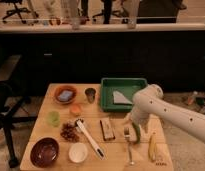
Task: Place fork in purple bowl
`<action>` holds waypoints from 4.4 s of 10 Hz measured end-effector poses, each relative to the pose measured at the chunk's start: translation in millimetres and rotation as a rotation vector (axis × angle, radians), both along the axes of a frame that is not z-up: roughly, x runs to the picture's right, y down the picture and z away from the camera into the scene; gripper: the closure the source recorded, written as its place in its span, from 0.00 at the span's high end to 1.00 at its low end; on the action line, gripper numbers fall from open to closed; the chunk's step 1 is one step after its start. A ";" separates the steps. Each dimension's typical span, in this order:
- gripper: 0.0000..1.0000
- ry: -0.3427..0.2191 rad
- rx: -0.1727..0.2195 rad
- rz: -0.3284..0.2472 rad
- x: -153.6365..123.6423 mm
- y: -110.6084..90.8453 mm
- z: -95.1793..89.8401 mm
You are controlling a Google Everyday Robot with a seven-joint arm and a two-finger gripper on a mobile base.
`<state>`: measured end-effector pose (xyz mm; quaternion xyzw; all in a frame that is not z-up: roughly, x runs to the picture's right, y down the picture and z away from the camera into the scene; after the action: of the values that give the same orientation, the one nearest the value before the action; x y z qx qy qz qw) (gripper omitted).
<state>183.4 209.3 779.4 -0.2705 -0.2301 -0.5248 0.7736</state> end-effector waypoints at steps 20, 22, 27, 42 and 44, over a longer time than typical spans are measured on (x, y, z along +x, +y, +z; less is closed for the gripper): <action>0.80 0.041 -0.074 0.027 -35.3 33.0 58.4; 0.80 0.048 -0.086 0.061 -32.2 38.2 66.1; 0.80 0.076 -0.103 0.055 -33.3 39.8 67.3; 0.80 0.010 -0.177 0.010 -57.1 79.3 16.5; 0.80 -0.029 -0.171 0.011 -62.1 82.1 18.2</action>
<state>121.3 291.4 797.6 -0.3268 -0.2869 -0.5028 0.7471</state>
